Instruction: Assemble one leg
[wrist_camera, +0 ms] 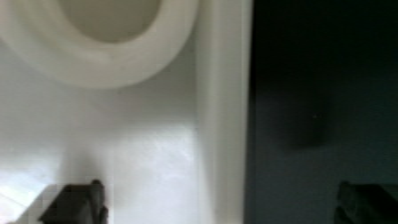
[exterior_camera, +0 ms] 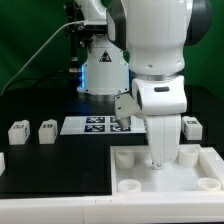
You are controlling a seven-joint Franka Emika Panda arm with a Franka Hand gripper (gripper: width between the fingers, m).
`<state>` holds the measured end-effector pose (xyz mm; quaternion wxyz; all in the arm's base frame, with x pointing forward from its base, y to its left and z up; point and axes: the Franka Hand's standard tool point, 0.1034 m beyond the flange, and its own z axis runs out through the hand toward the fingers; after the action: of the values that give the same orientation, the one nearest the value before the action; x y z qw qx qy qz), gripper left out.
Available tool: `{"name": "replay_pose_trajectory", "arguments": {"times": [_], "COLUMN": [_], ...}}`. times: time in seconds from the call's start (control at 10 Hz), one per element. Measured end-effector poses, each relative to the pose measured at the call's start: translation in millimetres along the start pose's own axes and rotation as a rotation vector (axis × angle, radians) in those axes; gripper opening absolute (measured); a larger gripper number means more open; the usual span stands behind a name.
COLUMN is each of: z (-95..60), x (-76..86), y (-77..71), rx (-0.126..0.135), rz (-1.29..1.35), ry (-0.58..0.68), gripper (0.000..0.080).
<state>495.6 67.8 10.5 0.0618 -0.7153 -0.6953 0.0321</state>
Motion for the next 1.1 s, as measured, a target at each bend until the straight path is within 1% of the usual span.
{"name": "replay_pose_trajectory", "arguments": {"times": [0.4, 0.5, 0.6, 0.7, 0.8, 0.9, 1.0, 1.1], "z": [-0.7, -8.7, -21.2, -28.7, -36.2, -37.8, -37.0, -34.6], "x": [-0.3, 1.0, 6.1, 15.8, 34.3, 51.6, 69.1, 80.5], "y": [0.3, -2.5, -11.9, -24.4, -38.4, -46.2, -51.2, -53.4], "rx": [-0.001, -0.006, -0.013, -0.015, -0.014, -0.013, -0.008, 0.015], "rz": [0.001, 0.040, 0.097, 0.197, 0.276, 0.394, 0.579, 0.753], "ry": [0.000, -0.004, -0.010, -0.014, -0.020, -0.017, -0.008, 0.013], "gripper": [0.0649, 0.0649, 0.0649, 0.0649, 0.0649, 0.0649, 0.0649, 0.0649]}}
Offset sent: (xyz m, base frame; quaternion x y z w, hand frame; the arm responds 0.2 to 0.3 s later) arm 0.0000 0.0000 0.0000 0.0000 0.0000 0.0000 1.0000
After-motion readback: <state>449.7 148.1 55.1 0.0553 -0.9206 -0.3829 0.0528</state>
